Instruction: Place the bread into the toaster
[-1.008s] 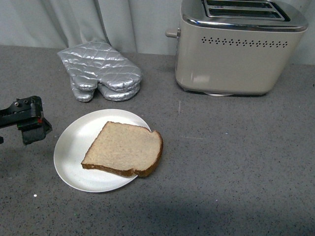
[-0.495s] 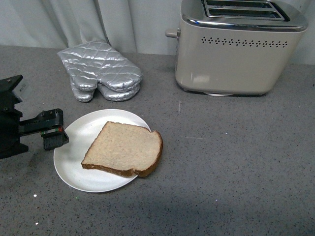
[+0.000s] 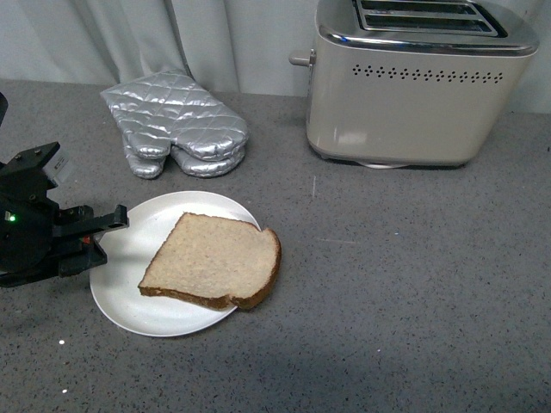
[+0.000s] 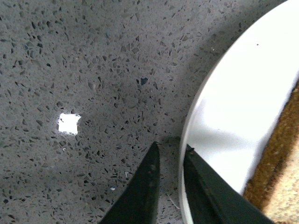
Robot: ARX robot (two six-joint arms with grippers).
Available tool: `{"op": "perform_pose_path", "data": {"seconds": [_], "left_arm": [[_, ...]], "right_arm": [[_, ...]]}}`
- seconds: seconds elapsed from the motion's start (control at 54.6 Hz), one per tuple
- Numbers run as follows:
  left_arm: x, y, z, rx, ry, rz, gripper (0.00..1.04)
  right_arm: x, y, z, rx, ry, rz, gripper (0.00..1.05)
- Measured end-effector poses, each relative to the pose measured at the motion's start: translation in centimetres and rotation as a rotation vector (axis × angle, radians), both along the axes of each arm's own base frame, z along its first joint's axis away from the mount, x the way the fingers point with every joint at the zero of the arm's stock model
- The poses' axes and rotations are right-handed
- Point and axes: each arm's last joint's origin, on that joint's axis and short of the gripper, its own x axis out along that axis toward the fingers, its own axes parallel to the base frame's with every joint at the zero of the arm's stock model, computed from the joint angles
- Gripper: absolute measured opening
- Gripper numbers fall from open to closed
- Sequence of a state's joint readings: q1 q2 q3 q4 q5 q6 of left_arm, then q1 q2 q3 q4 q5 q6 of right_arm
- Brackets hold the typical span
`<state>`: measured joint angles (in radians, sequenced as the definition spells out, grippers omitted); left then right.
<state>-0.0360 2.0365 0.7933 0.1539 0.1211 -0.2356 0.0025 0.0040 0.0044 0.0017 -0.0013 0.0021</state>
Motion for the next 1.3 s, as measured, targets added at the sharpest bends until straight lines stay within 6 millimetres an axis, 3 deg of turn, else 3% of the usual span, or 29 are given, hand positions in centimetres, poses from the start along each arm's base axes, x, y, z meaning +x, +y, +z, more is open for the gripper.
{"op": "perform_pose_path", "data": {"seconds": [0.092, 0.366, 0.696, 0.99, 1.301], "left_arm": [[0.0, -0.1, 0.0, -0.038, 0.010, 0.017, 0.03], [0.1, -1.8, 1.5, -0.147, 0.008, 0.031, 0.03], [1.9, -8.9, 3.1, -0.238, -0.051, -0.028, 0.03], [3.3, -16.0, 1.3, -0.271, -0.007, -0.063, 0.03], [3.3, -21.0, 0.0, -0.282, 0.067, -0.086, 0.03]], "right_arm": [[0.0, 0.0, 0.0, 0.000, 0.000, 0.000, 0.95], [0.0, 0.0, 0.0, 0.000, 0.000, 0.000, 0.95], [0.0, 0.0, 0.0, 0.000, 0.000, 0.000, 0.95], [0.0, 0.0, 0.0, 0.000, 0.000, 0.000, 0.95], [0.0, 0.0, 0.0, 0.000, 0.000, 0.000, 0.95]]}}
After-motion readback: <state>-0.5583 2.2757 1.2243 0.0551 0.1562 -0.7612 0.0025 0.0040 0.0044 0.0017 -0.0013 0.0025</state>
